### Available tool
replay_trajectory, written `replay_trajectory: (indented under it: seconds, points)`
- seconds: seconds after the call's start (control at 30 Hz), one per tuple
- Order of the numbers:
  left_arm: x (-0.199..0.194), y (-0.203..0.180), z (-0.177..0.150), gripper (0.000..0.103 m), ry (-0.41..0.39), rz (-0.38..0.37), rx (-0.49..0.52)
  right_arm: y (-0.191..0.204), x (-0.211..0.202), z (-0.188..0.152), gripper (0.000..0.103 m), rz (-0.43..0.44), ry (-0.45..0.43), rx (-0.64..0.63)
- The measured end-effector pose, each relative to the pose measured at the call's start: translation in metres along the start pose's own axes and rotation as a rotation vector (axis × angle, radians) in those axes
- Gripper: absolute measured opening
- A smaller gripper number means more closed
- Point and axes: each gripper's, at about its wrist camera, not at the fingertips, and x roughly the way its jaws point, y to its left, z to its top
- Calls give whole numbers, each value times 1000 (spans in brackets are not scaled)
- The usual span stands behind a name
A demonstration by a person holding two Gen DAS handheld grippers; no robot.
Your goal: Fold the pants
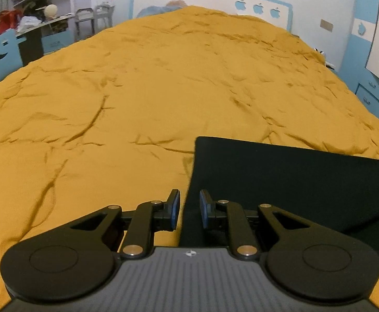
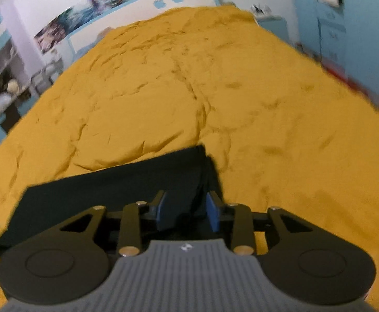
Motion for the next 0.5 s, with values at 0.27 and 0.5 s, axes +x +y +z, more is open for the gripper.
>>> replay_trajectory:
  seconds: [0.27,0.5]
  points:
    - [-6,20,-2,20,13,-1,-81,-21,18,-10,1,43,8,212]
    - [-6,15,-2,20,10,-29,-57,-7,4,14,0,10,-21,97]
